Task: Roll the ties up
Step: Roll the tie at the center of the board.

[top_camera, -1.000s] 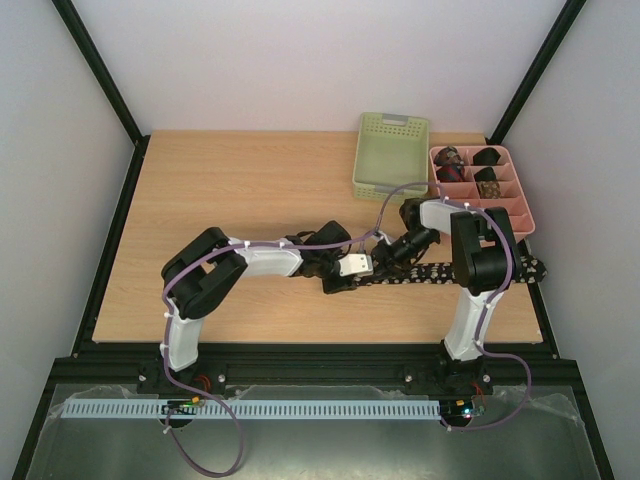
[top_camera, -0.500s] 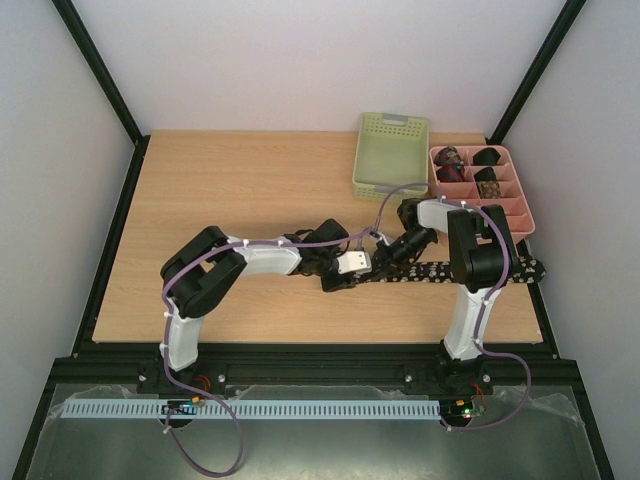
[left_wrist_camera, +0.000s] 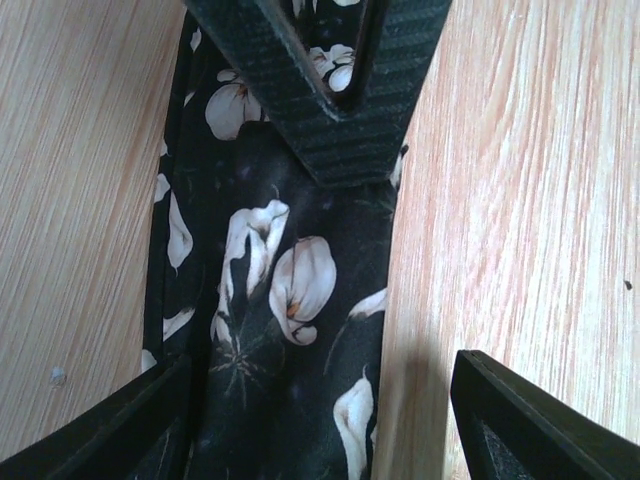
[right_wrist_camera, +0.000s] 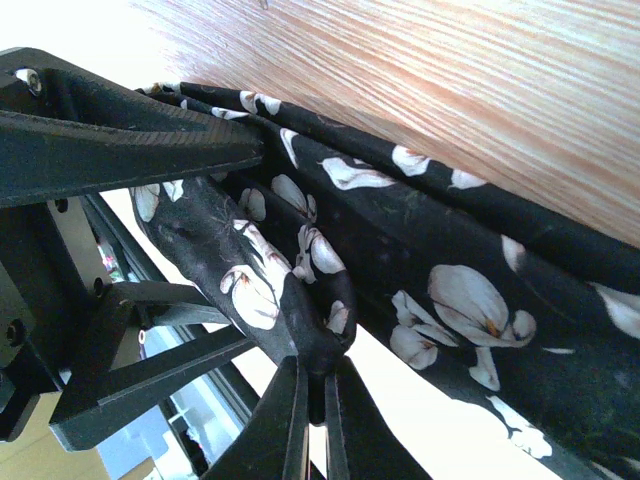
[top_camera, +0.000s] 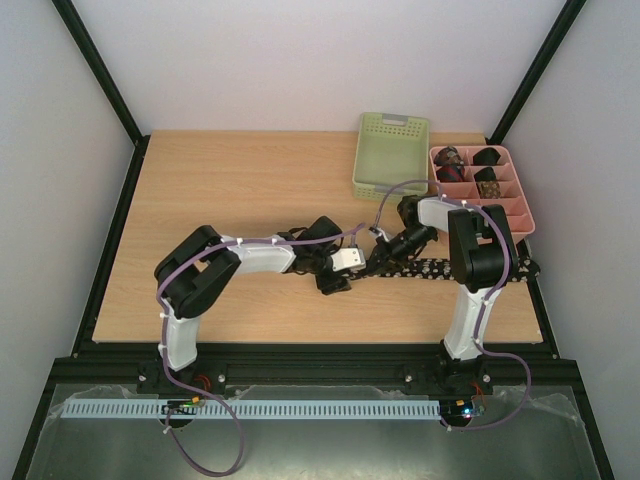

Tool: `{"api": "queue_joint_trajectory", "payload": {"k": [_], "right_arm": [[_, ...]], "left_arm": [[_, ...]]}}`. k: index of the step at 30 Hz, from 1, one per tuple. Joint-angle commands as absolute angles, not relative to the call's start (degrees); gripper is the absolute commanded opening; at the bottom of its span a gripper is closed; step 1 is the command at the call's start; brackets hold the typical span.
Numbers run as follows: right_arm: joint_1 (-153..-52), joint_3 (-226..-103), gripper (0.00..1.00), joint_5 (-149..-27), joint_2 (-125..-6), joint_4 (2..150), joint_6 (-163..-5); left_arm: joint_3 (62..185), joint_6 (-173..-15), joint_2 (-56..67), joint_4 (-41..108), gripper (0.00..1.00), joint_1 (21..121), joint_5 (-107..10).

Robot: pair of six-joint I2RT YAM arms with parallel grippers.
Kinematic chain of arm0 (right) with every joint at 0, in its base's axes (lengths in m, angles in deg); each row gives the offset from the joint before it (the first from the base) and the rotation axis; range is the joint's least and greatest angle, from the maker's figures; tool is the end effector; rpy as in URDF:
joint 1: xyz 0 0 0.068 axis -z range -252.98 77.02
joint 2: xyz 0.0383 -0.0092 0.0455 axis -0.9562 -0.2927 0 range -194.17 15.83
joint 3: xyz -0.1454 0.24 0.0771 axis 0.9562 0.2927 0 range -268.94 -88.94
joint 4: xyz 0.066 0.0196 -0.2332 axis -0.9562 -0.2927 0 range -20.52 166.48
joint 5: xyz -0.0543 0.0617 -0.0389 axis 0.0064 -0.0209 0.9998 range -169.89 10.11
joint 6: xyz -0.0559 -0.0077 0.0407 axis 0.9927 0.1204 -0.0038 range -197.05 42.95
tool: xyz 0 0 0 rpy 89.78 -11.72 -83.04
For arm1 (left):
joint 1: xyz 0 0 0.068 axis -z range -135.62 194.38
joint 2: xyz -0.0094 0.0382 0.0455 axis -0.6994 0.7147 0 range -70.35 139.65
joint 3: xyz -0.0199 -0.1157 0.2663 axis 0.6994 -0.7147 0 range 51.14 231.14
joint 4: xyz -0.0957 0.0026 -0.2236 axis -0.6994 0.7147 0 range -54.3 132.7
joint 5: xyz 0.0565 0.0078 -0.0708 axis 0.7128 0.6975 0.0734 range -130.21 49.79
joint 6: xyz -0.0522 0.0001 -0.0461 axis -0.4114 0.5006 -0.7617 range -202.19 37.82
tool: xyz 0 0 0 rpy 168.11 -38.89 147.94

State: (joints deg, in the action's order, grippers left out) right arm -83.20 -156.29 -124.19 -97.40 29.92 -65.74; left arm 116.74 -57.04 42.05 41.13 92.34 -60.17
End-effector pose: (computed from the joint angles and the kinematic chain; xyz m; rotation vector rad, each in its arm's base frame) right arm 0.3144 0.0969 0.1389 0.5132 -2.8336 -1.1726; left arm 0.2560 -0.3128 0.1511 1.6088 1.9174 -0.5999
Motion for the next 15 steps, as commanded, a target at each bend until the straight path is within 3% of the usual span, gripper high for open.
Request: {"api": "queue_joint_trajectory", "payload": {"k": [1,6,15], "right_arm": [[-83.53,-157.74,0.01,-126.77,-96.86,27.42,-65.32],[-83.53,-158.46,0.01,-128.17,-97.10,27.18,-65.33],[-83.58,-159.80,0.01,-128.36,-98.72,27.94,-65.79]], "left_arm": [[117.63,-55.19,39.80,41.48,0.73,92.26,-63.19],[115.68,-55.33,36.01,39.36,0.74,90.47,-69.72],[121.14,-54.74,44.98,42.50,0.83,90.10,-65.52]]}}
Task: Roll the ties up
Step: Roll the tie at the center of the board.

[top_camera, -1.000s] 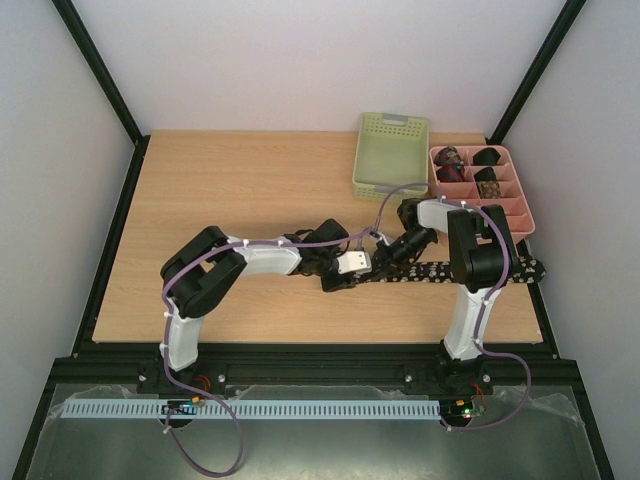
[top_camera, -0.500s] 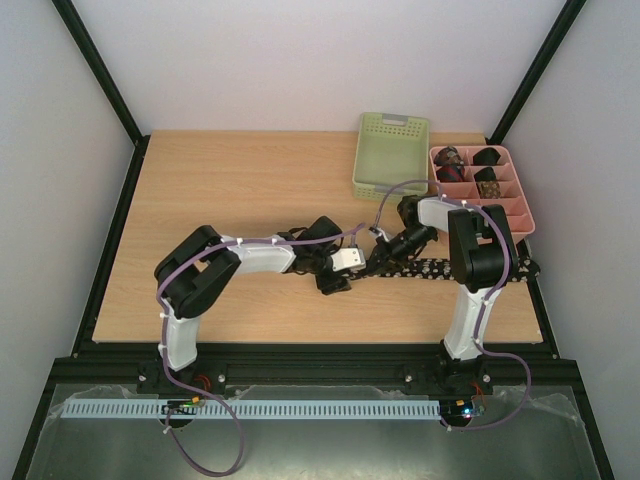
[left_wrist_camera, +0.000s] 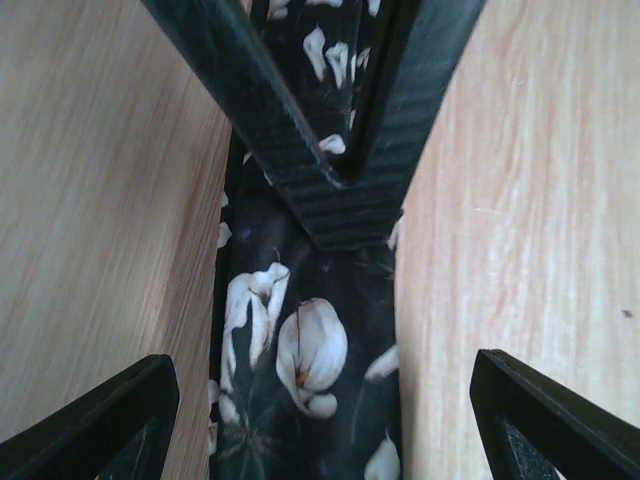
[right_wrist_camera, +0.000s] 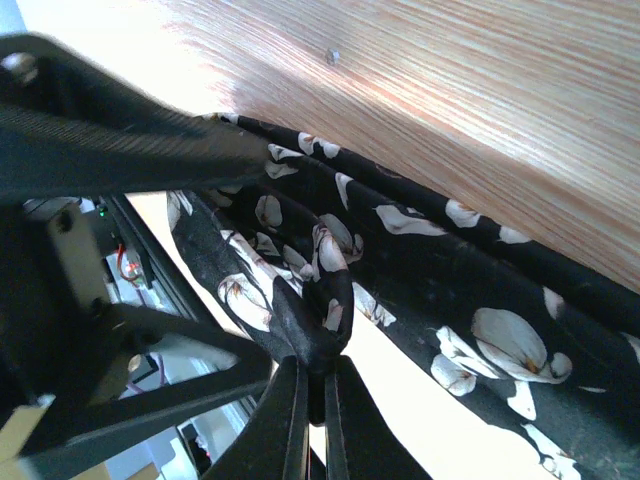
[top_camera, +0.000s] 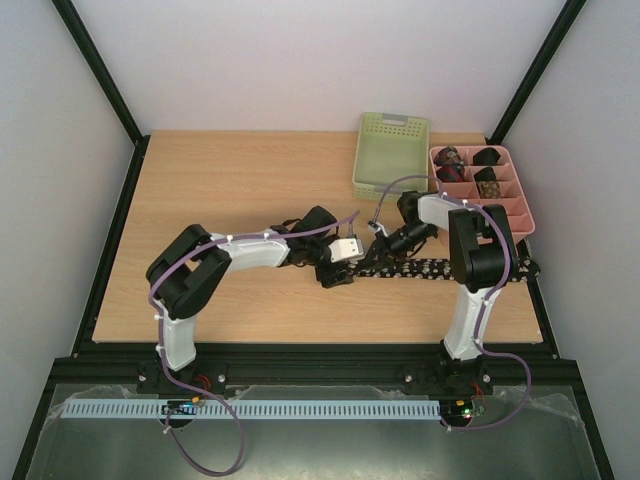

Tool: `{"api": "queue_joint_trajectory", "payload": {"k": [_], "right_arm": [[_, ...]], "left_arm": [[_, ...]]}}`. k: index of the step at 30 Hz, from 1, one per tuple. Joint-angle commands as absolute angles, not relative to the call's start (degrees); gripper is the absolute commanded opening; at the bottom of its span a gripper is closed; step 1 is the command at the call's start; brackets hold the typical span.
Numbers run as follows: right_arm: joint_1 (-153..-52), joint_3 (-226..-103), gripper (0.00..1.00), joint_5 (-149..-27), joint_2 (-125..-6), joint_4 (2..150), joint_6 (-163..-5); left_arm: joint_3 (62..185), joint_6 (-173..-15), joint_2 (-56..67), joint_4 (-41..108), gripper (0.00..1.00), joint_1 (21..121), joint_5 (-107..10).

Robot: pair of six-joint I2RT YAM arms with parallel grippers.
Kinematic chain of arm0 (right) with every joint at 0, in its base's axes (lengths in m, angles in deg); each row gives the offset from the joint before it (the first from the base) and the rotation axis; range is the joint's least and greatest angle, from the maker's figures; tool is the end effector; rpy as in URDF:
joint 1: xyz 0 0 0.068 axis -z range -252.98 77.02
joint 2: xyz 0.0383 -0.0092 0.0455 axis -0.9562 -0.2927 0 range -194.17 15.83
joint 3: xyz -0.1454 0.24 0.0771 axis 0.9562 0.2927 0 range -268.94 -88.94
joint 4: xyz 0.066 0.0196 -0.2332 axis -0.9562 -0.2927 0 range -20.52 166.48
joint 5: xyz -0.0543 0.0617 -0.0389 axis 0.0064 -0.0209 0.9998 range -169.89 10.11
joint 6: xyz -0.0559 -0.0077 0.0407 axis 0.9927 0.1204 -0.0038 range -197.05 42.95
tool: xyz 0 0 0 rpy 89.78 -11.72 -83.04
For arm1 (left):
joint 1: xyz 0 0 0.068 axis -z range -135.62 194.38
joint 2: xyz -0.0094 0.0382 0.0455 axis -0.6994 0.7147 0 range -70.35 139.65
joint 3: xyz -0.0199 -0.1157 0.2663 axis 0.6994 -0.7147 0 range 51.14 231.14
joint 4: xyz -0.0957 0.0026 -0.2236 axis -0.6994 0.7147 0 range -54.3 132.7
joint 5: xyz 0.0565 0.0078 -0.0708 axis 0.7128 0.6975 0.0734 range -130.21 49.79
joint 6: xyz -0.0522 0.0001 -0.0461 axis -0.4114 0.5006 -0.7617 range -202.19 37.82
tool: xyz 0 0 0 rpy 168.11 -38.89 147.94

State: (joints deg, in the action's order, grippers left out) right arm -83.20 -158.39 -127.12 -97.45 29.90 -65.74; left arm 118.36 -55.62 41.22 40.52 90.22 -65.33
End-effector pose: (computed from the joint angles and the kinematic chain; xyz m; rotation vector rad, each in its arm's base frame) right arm 0.3224 0.1004 0.1480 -0.5329 2.8278 1.2580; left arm 0.2677 -0.3102 0.1670 1.5954 1.8390 -0.6841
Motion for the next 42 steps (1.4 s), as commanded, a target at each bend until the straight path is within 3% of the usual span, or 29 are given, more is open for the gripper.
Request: {"api": "queue_joint_trajectory", "payload": {"k": [1,4,10,12,15,18,20,28,39,42], "right_arm": [[-83.60,-159.98,0.02,-128.34,-99.01,27.97,-65.77],[-83.58,-160.25,0.02,-128.18,-99.93,27.97,-65.71],[-83.81,-160.40,0.02,-128.67,-100.99,28.89,-66.38],[-84.46,-159.87,0.01,-128.57,-101.50,29.85,-66.70],[-85.70,-158.41,0.01,-127.12,-102.37,32.55,-67.34],[-86.12,-157.44,0.01,-126.10,-103.86,34.23,-68.00],[-86.10,-156.76,0.01,-124.54,-104.21,35.44,-68.47],[-86.08,-155.56,0.01,-121.08,-105.51,37.00,-69.11],[-86.12,-155.74,0.01,-119.89,-105.98,37.34,-69.48],[-86.12,-155.82,0.01,-119.49,-105.82,37.28,-69.34]], "left_arm": [[121.52,-54.45,45.62,42.61,0.83,90.05,-65.55],[122.24,-53.78,47.04,43.12,0.78,90.20,-64.12],[118.12,-48.75,45.15,43.95,0.45,90.19,-64.04],[116.36,-47.38,44.23,43.30,0.41,90.15,-63.95],[115.83,-47.17,43.97,43.46,0.44,90.01,-63.66],[115.97,-50.10,42.35,43.51,0.67,89.15,-62.80],[114.91,-52.06,39.90,43.53,0.71,87.32,-64.24],[106.35,-50.63,30.99,44.50,0.73,82.26,-66.36],[109.30,-49.41,34.53,46.71,0.72,83.41,-66.43],[110.00,-49.89,34.95,46.77,0.61,83.49,-66.81]]}}
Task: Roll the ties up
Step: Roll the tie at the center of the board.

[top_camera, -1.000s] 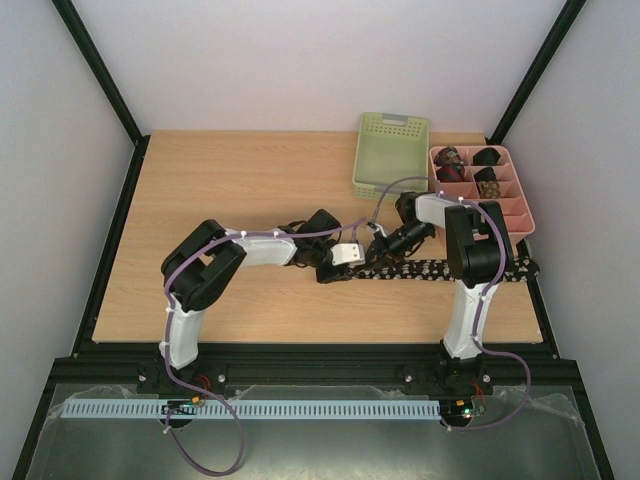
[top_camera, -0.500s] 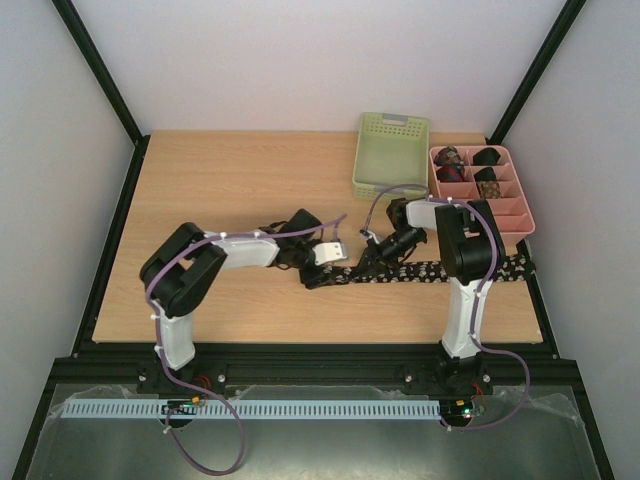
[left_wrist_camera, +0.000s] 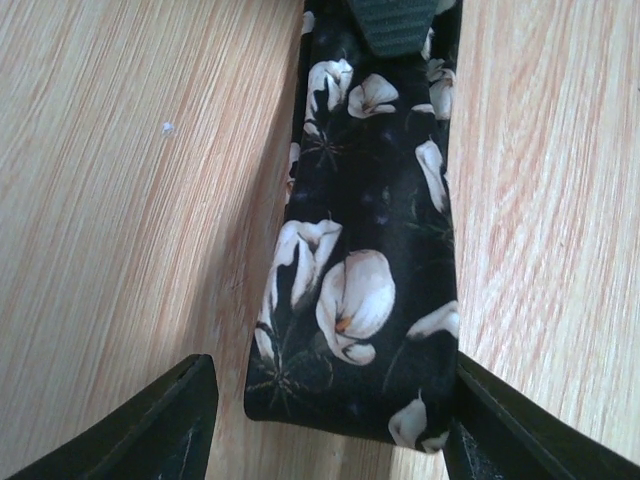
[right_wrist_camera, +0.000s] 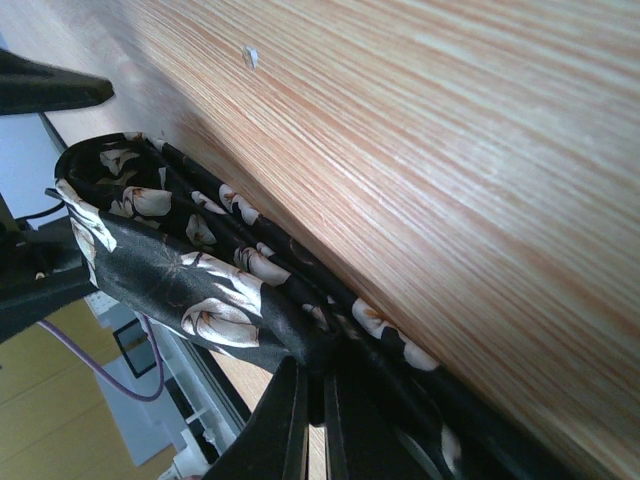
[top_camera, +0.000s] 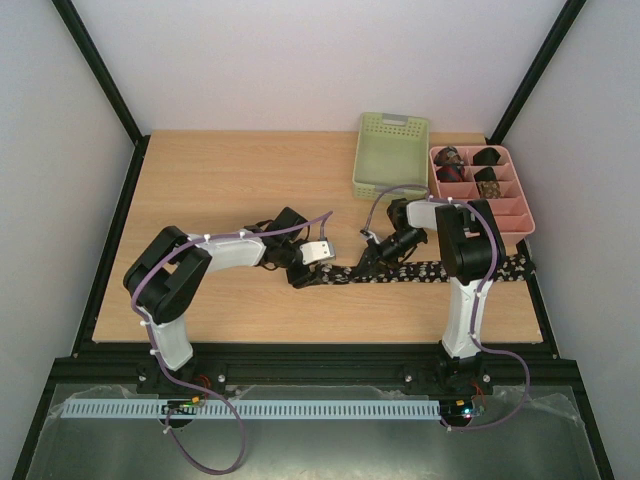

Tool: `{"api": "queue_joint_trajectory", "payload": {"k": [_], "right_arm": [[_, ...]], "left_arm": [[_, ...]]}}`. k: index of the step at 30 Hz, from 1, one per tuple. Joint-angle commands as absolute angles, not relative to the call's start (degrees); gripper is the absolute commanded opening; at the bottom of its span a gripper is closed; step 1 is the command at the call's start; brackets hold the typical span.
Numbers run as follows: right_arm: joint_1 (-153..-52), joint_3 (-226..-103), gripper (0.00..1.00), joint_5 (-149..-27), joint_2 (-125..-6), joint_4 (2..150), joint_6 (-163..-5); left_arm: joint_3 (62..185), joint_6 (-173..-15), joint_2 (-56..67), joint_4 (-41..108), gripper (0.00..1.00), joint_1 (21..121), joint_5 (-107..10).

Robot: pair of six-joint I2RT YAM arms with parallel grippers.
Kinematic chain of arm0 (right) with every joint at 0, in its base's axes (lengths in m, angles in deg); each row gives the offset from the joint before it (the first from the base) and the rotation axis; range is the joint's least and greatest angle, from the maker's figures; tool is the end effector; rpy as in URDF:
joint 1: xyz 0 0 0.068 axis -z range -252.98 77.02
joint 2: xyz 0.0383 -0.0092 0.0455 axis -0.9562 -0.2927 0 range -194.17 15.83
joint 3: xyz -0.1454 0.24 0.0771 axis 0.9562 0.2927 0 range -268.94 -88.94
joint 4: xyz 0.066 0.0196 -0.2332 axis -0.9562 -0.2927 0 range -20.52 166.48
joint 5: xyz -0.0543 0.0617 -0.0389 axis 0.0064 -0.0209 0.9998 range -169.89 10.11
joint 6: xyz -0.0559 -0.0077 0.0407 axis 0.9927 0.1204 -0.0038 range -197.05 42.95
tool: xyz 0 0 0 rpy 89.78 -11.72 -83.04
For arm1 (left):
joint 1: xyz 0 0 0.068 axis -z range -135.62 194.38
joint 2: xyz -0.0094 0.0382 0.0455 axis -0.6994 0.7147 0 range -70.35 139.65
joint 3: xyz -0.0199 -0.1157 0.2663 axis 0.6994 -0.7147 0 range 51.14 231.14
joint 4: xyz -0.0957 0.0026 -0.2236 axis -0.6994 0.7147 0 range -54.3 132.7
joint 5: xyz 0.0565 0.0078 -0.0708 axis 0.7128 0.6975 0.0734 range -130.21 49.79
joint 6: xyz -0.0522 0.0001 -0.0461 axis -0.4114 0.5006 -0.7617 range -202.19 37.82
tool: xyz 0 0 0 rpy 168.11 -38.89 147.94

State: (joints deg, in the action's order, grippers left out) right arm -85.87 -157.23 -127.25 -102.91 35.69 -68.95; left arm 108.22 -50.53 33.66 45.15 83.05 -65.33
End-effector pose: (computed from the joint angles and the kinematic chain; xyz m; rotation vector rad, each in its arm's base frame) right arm 0.3253 0.1172 0.1135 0.5020 -2.7842 -1.2382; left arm 0.2626 -0.2410 0.1599 1.5894 1.9618 -0.6067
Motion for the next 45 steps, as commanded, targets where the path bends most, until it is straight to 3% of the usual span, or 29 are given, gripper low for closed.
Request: {"api": "queue_joint_trajectory", "payload": {"k": [1,4,8,22,30,45], "right_arm": [[-86.08,-155.82,0.01,-119.31,-105.75,37.24,-69.31],[-86.12,-155.57,0.02,-119.02,-105.76,37.45,-69.31],[-86.12,-155.28,0.01,-118.87,-105.56,37.54,-69.27],[-86.20,-155.21,0.01,-119.23,-105.49,37.08,-69.18],[-86.16,-155.54,0.02,-120.07,-104.88,36.53,-68.65],[-84.37,-158.61,0.38,-131.84,-98.53,25.90,-63.09]], "left_arm": [[110.12,-50.24,34.68,46.69,0.55,83.56,-66.83],[110.36,-51.60,33.19,45.86,0.44,83.56,-67.84],[112.44,-54.57,31.50,45.04,0.38,84.52,-70.03],[117.86,-62.62,40.82,36.55,0.39,88.25,-70.13],[118.65,-59.20,45.02,38.83,0.38,89.38,-66.78],[113.80,-53.10,42.42,44.13,0.34,90.02,-63.32]]}}
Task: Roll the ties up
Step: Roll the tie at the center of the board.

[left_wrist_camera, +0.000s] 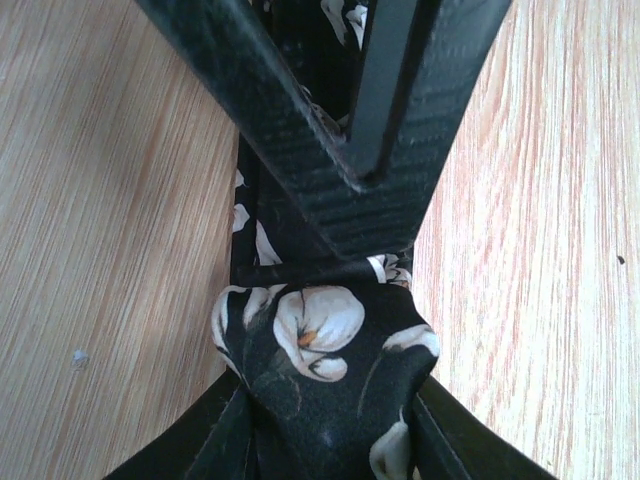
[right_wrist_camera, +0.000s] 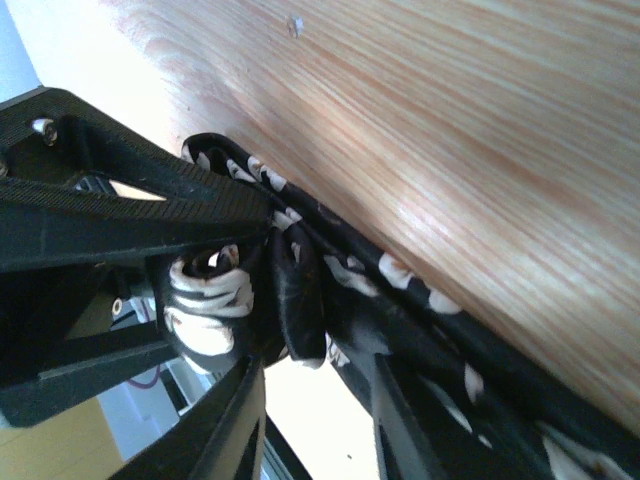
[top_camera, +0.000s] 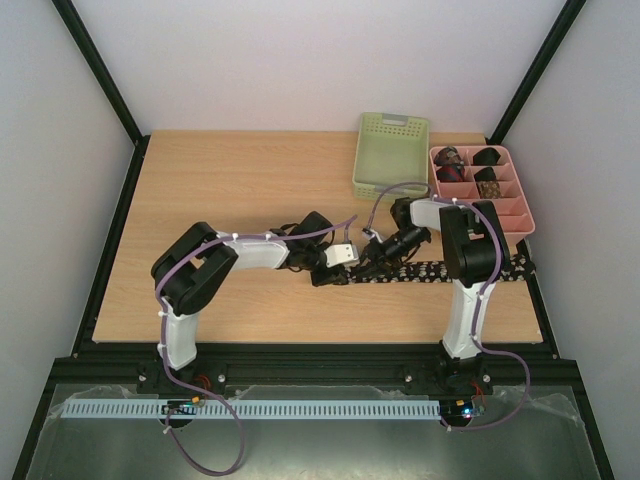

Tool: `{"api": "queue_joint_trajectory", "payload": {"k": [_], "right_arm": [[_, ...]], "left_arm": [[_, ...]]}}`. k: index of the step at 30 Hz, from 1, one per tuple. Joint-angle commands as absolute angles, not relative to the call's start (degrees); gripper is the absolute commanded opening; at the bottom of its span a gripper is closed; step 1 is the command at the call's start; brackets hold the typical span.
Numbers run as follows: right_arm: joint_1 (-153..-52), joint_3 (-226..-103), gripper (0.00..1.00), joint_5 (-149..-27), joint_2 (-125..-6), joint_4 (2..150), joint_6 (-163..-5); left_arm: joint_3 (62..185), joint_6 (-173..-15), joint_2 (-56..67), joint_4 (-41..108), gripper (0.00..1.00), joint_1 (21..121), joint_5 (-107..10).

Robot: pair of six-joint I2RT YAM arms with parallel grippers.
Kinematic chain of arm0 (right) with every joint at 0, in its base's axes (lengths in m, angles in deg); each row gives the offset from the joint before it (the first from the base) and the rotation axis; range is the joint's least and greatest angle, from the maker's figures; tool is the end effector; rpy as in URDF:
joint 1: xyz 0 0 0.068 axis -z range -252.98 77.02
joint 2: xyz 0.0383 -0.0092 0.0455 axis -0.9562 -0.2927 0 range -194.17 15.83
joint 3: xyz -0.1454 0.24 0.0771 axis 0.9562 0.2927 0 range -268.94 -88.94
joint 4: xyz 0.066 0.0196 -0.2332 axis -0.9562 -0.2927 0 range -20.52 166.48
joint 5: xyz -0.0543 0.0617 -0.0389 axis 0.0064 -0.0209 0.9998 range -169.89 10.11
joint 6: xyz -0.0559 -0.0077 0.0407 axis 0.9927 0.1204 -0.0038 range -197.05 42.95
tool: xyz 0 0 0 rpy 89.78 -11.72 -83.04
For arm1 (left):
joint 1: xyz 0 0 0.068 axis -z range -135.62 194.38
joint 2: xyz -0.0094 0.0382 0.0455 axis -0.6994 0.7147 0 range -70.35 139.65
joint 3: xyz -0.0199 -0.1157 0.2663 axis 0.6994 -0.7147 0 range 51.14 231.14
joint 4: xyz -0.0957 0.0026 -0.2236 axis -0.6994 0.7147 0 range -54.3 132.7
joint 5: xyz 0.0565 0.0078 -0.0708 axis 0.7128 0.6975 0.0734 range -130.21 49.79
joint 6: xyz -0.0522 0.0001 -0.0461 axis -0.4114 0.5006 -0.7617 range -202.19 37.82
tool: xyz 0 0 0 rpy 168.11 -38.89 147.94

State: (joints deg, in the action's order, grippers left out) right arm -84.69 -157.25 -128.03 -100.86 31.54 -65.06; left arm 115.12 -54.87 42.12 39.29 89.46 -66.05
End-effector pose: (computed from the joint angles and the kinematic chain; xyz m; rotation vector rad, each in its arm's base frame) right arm 0.3195 0.1094 0.1259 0.5436 -2.7691 -1.2605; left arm 0.2644 -0.3001 0.1472 1.6166 1.8792 -0.6911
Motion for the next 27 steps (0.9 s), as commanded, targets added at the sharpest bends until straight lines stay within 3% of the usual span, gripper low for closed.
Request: {"api": "queue_joint_trajectory", "payload": {"k": [1,13,15,17,21,27], "right_arm": [[-84.39,-158.78,0.39,-132.61,-98.27,25.96,-63.47],[-88.58,-160.29,0.33,-131.80,-102.50,30.87,-67.42],[-88.57,-160.16,0.29,-129.59,-103.37,31.99,-68.00],[-88.62,-159.60,0.14,-127.80,-103.33,33.17,-68.86],[-88.58,-158.49,0.02,-126.92,-103.08,33.86,-69.48],[-88.60,-158.15,0.01,-127.48,-103.06,34.12,-69.82]], "left_arm": [[113.87,-53.28,42.54,44.18,0.34,90.12,-63.17],[114.31,-54.84,43.12,43.52,0.35,90.63,-63.49],[114.44,-54.85,43.12,43.60,0.36,90.68,-63.36],[114.35,-54.88,42.72,43.69,0.38,90.64,-63.25],[113.03,-56.45,38.94,42.09,0.48,89.38,-64.93],[107.21,-58.10,31.23,33.46,0.75,88.53,-66.96]]}}
